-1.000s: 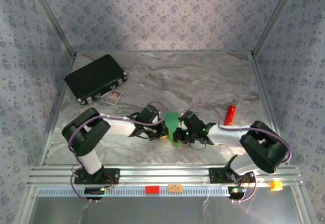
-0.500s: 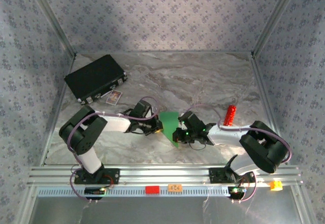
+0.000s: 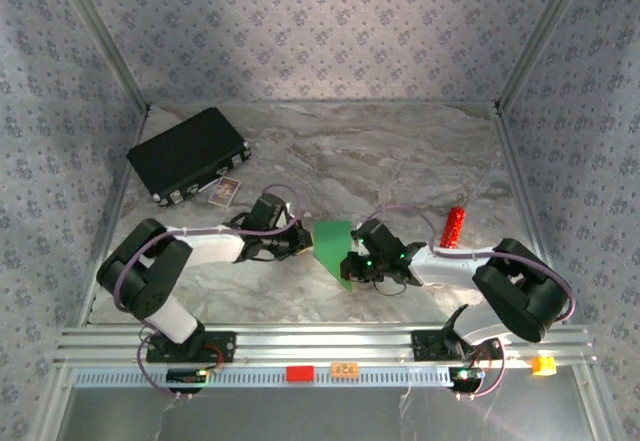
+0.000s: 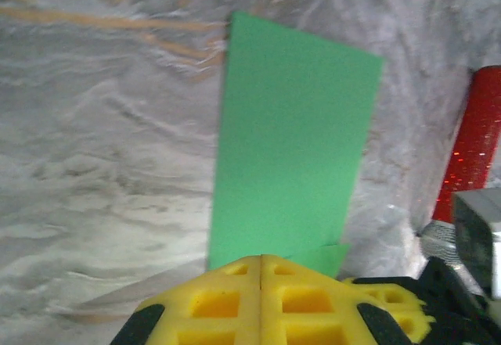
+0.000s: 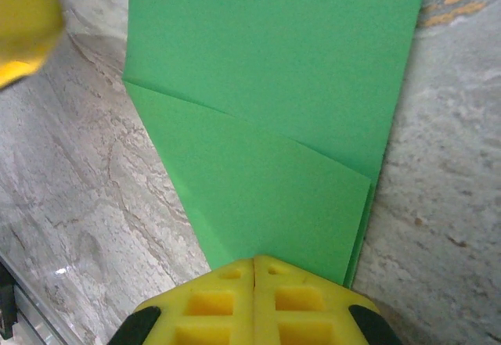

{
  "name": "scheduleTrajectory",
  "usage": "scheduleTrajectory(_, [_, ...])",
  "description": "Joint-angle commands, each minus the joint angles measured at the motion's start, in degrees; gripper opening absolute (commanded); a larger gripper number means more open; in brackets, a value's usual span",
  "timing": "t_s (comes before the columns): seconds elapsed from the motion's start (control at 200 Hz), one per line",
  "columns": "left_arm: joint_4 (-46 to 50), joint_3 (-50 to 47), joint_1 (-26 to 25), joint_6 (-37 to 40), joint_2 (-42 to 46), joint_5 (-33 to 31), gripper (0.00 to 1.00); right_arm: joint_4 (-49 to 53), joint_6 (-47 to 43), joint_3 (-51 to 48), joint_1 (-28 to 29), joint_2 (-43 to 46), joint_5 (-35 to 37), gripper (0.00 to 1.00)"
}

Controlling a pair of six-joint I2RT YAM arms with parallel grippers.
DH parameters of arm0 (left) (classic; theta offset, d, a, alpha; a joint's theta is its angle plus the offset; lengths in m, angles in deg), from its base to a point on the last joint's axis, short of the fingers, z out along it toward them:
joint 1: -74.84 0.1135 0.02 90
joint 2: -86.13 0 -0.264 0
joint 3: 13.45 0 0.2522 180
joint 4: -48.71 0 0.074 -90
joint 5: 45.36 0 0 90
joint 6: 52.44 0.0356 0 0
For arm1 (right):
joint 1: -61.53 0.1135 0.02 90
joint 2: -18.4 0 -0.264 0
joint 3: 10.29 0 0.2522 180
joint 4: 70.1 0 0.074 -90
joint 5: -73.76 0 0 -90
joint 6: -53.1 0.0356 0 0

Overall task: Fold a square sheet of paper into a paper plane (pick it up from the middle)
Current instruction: Third fold the triangle at the center of the table.

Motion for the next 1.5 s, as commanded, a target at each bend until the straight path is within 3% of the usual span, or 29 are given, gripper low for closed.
scheduleTrajectory(0.0, [-1.88,-0.3,-1.6,2.29,1.53,-0.9,0.05,8.11,-1.27,-2.24,-0.6,-1.02,3.46,0.01])
scheduleTrajectory(0.255, [-7.17,0.56,-4.7,0.99,-5.37,3.23,0.03,8.0,-1.02,-2.22,-0.63,-0.93,3.48,0.02])
scheduleTrajectory(0.675, [-0.86,-0.54,-4.75,1.33,-7.37,-1.62,0.0,5.91,-1.58,3.87,0.61,3.0,-1.03,0.04])
scheduleTrajectory(1.074, [-1.0,-0.35,-4.88,1.5,-7.77,-1.45,0.0,2.46,-1.61,10.89,2.28,-9.64,-3.53,0.05])
scheduleTrajectory(1.494, [-1.27,-0.2,-4.81,1.42,-9.69,-1.47,0.0,-0.19,0.19,0.66,2.03,-3.83,-4.49,0.1])
